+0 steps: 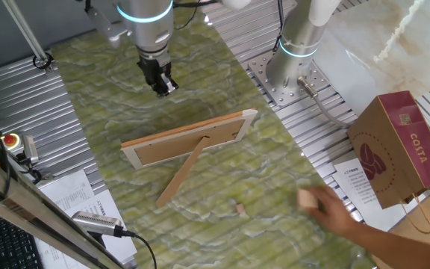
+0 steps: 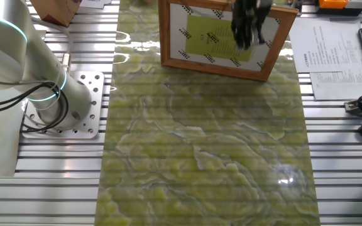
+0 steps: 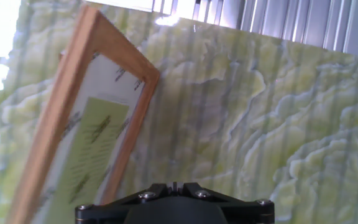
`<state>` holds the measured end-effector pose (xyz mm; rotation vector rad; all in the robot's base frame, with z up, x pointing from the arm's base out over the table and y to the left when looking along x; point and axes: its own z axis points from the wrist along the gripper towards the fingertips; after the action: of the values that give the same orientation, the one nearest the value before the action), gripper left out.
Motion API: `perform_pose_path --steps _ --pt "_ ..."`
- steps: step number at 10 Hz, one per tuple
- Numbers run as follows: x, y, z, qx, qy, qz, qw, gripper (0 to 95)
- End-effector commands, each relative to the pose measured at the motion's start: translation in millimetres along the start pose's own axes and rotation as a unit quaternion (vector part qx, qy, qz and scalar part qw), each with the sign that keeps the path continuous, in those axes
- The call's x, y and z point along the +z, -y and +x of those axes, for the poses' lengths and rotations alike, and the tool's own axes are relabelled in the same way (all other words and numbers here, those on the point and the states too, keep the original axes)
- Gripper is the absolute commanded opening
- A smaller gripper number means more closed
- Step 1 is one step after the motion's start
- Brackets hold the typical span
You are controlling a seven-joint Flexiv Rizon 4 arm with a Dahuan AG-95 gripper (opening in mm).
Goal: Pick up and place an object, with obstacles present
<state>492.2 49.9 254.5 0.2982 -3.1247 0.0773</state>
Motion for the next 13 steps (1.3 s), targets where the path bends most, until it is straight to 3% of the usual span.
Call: perform_pose_path --steps 1,3,7,10,11,12,13 --pt "-19.1 -18.6 3.9 0.007 -0.001 -0.001 1.0 0.0" --pt "-27.6 -38.6 2.4 0.017 -0.001 0.0 0.9998 0.0" --pt "-34.6 -77.8 -12.9 0.046 -0.001 -0.002 0.999 0.0" --pt "-34.8 -82.5 -16.4 0.046 -0.003 0.0 0.9989 0.0" --pt "-34.8 -82.5 -16.4 0.019 0.005 0.004 0.9998 0.0" --pt "-34.8 -82.5 -16.4 -0.034 0.007 0.002 0.9994 0.0" --pt "-34.8 -82.5 -16.4 -0.051 0.009 -0.004 0.9987 0.0"
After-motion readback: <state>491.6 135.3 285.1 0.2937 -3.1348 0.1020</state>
